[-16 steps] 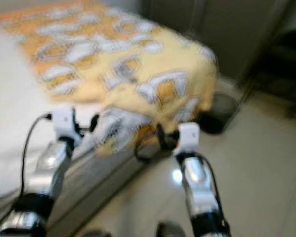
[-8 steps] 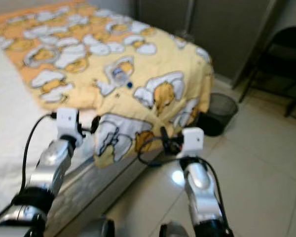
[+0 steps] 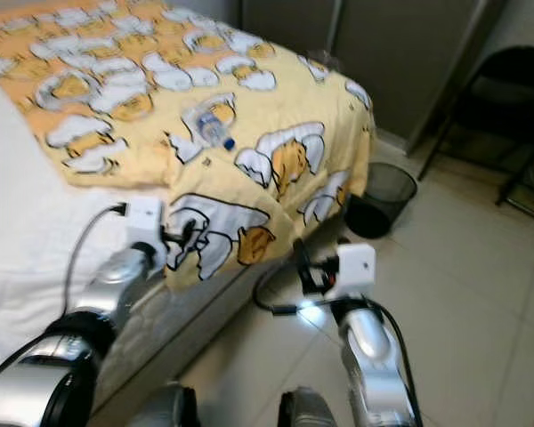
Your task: Clean up the room
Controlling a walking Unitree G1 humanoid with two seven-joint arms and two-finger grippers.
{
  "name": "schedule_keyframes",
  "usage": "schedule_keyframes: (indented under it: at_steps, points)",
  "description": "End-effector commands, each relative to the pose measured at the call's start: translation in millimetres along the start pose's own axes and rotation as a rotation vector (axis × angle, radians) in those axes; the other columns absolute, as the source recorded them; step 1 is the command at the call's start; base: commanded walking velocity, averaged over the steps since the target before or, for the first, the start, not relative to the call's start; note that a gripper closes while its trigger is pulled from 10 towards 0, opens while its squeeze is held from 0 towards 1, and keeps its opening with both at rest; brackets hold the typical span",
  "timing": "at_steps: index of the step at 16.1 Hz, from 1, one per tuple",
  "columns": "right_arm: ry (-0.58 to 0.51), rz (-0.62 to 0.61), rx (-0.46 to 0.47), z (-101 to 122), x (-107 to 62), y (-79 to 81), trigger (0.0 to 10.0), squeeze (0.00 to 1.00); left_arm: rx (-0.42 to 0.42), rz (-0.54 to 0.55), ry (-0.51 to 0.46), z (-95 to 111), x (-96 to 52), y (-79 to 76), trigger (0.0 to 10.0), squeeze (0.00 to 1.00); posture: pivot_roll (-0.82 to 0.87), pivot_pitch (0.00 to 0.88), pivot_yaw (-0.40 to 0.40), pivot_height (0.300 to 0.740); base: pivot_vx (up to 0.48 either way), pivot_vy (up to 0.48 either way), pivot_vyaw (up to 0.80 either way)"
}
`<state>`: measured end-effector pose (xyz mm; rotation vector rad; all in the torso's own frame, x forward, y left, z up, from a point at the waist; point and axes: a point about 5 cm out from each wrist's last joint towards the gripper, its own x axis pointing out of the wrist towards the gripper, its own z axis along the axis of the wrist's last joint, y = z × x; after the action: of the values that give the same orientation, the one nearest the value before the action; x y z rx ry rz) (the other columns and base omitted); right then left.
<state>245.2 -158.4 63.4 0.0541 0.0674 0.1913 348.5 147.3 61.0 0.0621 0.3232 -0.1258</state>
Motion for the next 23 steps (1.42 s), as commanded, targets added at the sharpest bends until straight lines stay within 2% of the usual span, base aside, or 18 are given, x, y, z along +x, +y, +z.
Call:
schedule_keyframes:
  at_steps: [1,2,4,6,7,9,12,15,16,18,19,21,23]
  points:
    - [0.008,0.012,-0.008,5.0,-10.7,-1.1,10.0,0.00,0.021,0.029,0.004,5.5,3.5,-1.6,10.0,0.00,-0.18,0.179,-0.036,0.684,0.000,0.000,0.00]
    - [0.024,0.008,-0.013,4.4,-21.1,-2.0,10.0,0.00,0.032,0.054,0.013,6.7,4.7,-1.0,10.0,0.00,-0.23,0.228,-0.046,0.684,0.000,0.000,0.00]
    - [0.069,-0.007,-0.028,5.1,-50.2,-3.8,10.0,0.00,0.040,0.113,0.025,8.8,6.7,0.0,10.0,0.00,-0.29,0.265,-0.054,0.684,0.000,0.000,0.00]
    - [0.099,-0.032,-0.031,4.5,-65.1,-6.8,10.0,0.00,0.072,0.161,0.023,7.8,5.9,3.8,10.0,0.00,-0.32,0.281,-0.064,0.684,0.000,0.000,0.00]
    - [0.112,-0.023,-0.039,4.3,-69.8,-4.8,10.0,0.00,0.091,0.223,0.023,6.4,4.2,12.7,10.0,0.00,-0.32,0.286,-0.061,0.684,0.000,0.000,0.00]
    - [0.125,-0.030,-0.041,6.7,-74.5,-3.6,10.0,0.00,0.085,0.302,-0.025,12.0,2.1,26.0,10.0,0.00,-0.34,0.292,-0.050,0.684,0.000,0.000,0.00]
    - [0.153,-0.053,-0.032,7.8,-83.9,-3.1,10.0,0.00,0.092,0.341,-0.058,9.2,-1.4,30.0,10.0,0.00,-0.33,0.294,-0.028,0.684,0.000,0.000,0.00]
    - [0.168,-0.058,-0.019,5.6,-82.8,-0.5,10.0,0.00,0.002,0.323,0.003,-16.2,-7.7,21.5,10.0,0.00,-0.31,0.283,-0.025,0.684,0.000,0.000,0.00]
    - [0.171,-0.050,-0.011,4.5,-80.6,2.1,10.0,0.00,-0.051,0.296,0.045,-23.4,-8.0,17.1,10.0,0.00,-0.30,0.280,-0.028,0.684,0.000,0.000,0.00]
    - [0.175,-0.036,-0.008,4.5,-77.5,3.9,10.0,0.00,-0.116,0.252,0.097,-29.6,-7.3,9.9,10.0,0.00,-0.30,0.274,-0.033,0.684,0.000,0.000,0.00]
    - [0.173,-0.034,-0.010,5.7,-75.5,2.6,10.0,0.00,-0.168,0.205,0.127,-32.6,-6.5,4.8,0.0,0.00,-0.29,0.270,-0.041,0.684,0.000,0.000,0.00]
    - [0.170,-0.035,-0.013,8.3,-71.2,-1.9,10.0,0.00,-0.242,0.141,0.157,-34.9,-5.5,-1.4,0.0,0.00,-0.29,0.270,-0.053,0.684,0.000,0.000,0.00]
    - [0.166,-0.030,-0.024,10.2,-67.5,-4.2,10.0,0.00,-0.258,0.078,0.126,-23.6,-0.8,-6.1,0.0,0.00,-0.30,0.266,-0.060,0.684,0.000,0.000,0.00]
